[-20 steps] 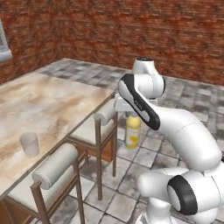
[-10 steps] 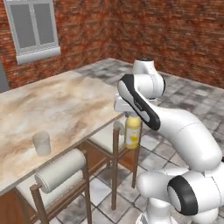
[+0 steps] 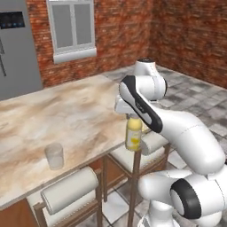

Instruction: There is a wine glass and glass cup on the dining counter. Place the wine bottle next to the wine glass and the juice bottle next to the glass cup.

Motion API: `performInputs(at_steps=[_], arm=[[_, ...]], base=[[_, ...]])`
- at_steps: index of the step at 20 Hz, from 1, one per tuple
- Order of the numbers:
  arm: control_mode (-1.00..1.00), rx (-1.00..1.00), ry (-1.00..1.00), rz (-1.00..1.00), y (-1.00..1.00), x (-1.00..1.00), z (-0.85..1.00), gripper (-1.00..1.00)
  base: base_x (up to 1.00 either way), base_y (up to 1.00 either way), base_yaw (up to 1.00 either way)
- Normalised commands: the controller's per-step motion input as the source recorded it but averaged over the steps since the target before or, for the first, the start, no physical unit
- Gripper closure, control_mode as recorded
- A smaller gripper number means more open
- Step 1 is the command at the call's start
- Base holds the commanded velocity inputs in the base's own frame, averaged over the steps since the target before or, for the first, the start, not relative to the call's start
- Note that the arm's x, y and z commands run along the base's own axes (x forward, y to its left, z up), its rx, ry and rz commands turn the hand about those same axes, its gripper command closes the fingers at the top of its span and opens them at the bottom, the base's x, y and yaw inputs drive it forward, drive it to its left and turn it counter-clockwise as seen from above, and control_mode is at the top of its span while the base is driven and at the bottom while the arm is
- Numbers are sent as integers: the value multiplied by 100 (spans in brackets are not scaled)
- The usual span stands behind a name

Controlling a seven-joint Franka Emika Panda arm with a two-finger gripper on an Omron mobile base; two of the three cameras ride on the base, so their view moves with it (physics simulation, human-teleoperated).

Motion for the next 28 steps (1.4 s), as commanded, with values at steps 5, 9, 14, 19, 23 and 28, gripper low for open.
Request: performInputs(at_steps=[5, 9, 14, 19, 23, 28], arm=[[100, 0, 0, 0, 0, 0, 0, 100], [100, 0, 0, 0, 0, 0, 0, 100], [100, 0, 0, 0, 0, 0, 0, 100], [100, 0, 0, 0, 0, 0, 0, 100], [100, 0, 0, 0, 0, 0, 0, 100], [100, 0, 0, 0, 0, 0, 0, 100]], base=[[52, 0, 50], [59, -4, 48], [68, -14, 39], [65, -20, 34], [36, -18, 25], [0, -2, 1]])
